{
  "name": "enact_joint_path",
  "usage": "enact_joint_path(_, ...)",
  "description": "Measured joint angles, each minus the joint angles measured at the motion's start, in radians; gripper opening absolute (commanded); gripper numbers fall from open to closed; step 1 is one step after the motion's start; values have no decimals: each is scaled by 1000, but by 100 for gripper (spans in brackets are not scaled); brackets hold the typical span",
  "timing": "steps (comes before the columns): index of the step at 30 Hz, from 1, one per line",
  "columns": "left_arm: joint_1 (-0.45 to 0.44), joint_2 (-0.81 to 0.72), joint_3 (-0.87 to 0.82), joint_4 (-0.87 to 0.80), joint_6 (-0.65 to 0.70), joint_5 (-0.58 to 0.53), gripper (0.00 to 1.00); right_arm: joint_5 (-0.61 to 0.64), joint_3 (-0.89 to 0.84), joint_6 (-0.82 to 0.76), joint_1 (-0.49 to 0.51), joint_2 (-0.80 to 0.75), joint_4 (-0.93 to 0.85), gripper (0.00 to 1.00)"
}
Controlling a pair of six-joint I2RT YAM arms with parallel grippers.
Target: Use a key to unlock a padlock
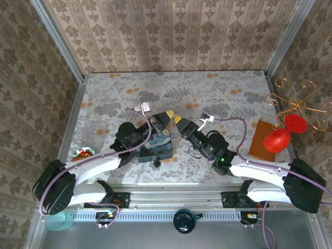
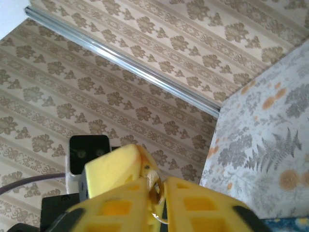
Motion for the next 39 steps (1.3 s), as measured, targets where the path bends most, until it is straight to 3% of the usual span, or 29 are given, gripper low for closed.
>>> enact_joint_path(3,26,-44,56,-179,68,5,0,-52,30,-42,-32,-34,-129,47)
enact_joint_path(7,59,-107,151,-417,179,7,0,-174,43,-76,-126,-69,-195,48)
enact_joint_path(16,89,-97,222,-631,280,104,0,-417,92,-139,-178,-31,-224,47)
enact_joint_path(25,96,-92,240,-702,325,195,0,-541,128,-172,-195,2,-224,42)
enact_joint_path(35,149,-107,240,-703,332,296,0,-609,128,-171,-256,3,-232,44)
enact_joint_path(39,149,-109,249,-703,335,323,0,-657,137,-162,-256,31,-228,39)
